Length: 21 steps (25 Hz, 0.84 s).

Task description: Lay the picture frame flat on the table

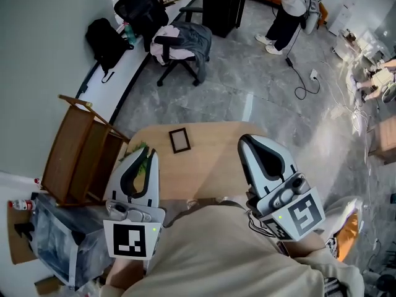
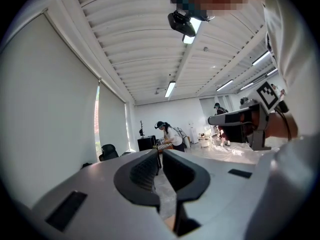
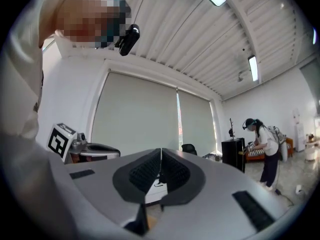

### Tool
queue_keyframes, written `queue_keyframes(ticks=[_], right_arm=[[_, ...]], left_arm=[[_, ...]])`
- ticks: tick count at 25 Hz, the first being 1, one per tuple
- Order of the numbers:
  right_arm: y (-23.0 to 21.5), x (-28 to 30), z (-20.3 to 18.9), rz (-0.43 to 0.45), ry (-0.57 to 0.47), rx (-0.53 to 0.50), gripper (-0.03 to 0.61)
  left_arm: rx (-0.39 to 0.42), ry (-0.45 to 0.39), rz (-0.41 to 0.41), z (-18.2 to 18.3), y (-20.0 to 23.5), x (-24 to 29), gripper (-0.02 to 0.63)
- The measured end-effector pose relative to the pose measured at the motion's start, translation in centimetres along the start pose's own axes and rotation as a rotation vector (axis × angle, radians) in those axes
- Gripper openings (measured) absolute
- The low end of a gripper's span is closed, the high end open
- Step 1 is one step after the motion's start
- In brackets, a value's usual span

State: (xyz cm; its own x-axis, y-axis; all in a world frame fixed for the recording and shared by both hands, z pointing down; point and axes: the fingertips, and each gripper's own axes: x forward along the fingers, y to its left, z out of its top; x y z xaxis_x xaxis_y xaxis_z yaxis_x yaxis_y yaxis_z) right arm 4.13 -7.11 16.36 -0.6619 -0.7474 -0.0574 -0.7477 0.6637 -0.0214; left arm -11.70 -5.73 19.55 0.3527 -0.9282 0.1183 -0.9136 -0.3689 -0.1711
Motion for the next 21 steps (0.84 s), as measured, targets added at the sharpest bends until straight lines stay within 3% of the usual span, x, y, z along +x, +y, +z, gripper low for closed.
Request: queue_keyframes(ticks=[9, 21], right_arm=[[-0.1, 0.2, -0.3, -0.034, 0.017, -0.036, 0.002], [-0.2, 0.3, -1.0, -0.057, 0.017, -0.002, 0.002]], left_arm=[[-0.027, 0.014, -0.010, -0.9, -0.6, -0.3, 0.031], [-0.038, 0.036, -0.033, -1.6, -0.8, 0.0, 0.031]])
